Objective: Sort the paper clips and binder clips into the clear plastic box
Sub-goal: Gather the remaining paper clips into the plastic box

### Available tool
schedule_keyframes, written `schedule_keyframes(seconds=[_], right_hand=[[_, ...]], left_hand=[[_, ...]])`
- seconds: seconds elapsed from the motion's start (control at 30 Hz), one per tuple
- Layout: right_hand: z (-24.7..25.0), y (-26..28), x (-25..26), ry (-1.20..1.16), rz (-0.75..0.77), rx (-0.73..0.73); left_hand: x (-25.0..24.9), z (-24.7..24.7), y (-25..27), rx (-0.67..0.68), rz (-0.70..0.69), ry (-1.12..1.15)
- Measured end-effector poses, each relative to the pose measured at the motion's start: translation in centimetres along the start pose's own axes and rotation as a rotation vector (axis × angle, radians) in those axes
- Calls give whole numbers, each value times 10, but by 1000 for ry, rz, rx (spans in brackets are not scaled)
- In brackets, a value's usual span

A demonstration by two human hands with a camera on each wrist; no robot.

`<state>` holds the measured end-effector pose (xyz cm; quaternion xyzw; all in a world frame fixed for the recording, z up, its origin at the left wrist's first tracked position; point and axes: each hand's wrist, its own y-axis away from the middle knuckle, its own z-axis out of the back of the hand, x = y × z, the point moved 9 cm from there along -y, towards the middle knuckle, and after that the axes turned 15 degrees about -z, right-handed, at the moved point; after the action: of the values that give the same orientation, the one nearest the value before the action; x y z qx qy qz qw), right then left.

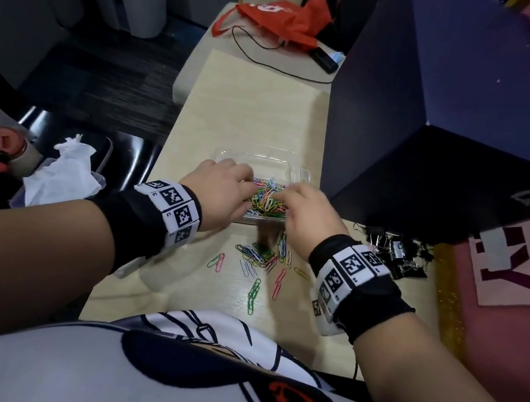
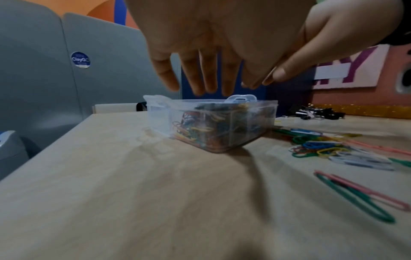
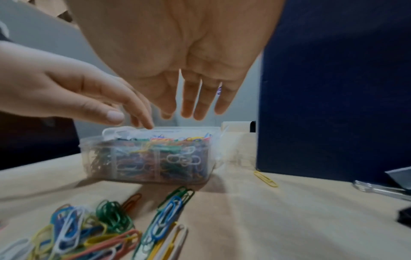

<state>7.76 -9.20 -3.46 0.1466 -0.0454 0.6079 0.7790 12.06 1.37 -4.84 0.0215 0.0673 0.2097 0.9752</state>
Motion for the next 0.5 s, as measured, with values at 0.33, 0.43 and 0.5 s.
schedule_keyframes(seconds=[0.33,0.43,0.5], right_hand=[[-48,59,-74,226,-551,446],[-62,65,-58,161,-457,407],[-69,64,-51,83,-437,390]], left_hand=[[-40,-50,23,401,-38,54],[-53,-59,21,407,-76,115],[-63,-58,15,382,-102,153]])
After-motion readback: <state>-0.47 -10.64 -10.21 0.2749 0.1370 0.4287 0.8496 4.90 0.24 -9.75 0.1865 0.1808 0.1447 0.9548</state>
